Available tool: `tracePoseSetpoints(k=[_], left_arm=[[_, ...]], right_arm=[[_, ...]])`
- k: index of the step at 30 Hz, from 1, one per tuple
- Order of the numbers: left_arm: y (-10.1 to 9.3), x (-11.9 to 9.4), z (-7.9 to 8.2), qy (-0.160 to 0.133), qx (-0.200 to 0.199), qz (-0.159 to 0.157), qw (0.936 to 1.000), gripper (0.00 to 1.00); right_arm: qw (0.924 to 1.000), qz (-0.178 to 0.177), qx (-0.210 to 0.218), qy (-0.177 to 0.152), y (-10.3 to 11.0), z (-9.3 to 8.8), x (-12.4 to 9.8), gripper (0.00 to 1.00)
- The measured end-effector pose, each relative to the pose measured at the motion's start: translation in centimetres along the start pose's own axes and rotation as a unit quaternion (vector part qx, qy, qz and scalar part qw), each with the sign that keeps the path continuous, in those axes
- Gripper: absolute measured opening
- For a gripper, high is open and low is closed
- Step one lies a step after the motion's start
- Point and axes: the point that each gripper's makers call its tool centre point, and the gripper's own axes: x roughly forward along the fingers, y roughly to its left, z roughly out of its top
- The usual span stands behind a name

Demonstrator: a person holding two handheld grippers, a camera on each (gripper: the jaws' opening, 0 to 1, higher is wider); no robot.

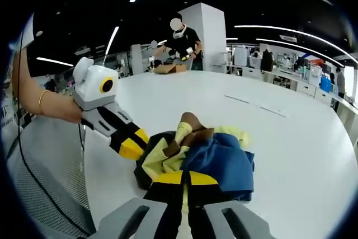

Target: Fold the garment on the visible template until the final outline fits inside the template.

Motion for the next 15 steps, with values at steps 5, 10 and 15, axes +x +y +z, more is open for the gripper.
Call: tracePoseSetpoints(k=[5, 10, 15], left_arm=[[0.0, -0.1, 0.0, 0.001, 0.014, 0.011, 0.9998, 0.0], [0.0, -0.8, 0.1, 0.0, -0.005, 0.018, 0.9998, 0.0], [-0.3, -2.1, 1.1, -0.023, -0.012, 0.022, 0.9994, 0.0]], right_arm=[[1.0, -0.001, 0.0, -0.005, 0.0, 0.1, 0.0, 0.0], [1.0, -0.002, 0.001, -0.005, 0.1, 0.1, -0.1, 0.0], [0.9999, -0.01, 0.002, -0.014, -0.1, 0.8, -0.6, 0.0]])
